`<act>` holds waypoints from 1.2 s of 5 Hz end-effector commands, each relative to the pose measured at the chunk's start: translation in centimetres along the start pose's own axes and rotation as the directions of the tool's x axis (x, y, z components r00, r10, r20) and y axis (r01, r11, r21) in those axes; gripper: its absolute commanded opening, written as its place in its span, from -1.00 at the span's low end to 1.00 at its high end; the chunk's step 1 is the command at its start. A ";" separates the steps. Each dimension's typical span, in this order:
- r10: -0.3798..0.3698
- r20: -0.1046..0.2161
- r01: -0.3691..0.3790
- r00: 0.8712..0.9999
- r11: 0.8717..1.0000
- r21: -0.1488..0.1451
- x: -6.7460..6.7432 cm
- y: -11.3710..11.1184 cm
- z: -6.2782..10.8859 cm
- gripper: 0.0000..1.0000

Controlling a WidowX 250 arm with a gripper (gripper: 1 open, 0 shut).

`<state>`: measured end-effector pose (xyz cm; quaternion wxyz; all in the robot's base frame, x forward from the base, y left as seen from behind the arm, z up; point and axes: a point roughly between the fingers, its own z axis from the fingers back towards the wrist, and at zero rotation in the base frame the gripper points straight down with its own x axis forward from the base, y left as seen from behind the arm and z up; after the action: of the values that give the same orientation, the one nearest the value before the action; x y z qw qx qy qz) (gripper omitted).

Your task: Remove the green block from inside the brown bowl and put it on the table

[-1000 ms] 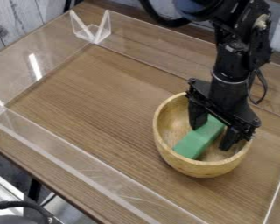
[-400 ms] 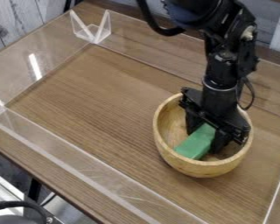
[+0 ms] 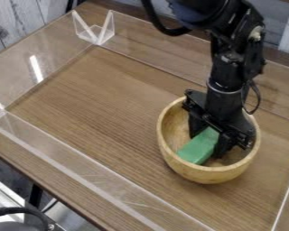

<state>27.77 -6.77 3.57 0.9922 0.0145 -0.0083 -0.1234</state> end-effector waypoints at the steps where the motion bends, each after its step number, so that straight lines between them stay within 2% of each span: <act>1: 0.007 0.110 -0.008 0.994 1.000 0.007 1.6 0.6 3.5 -1.00; 2: 0.004 0.130 -0.005 0.991 1.000 0.007 1.8 0.6 4.4 -1.00; 5: -0.009 0.094 0.010 0.995 1.000 -0.007 2.0 0.6 2.3 -1.00; 6: -0.009 0.091 0.009 0.996 1.000 -0.008 2.0 0.7 2.2 -1.00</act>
<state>28.69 -6.67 4.50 0.9907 0.0074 -0.0263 -0.1333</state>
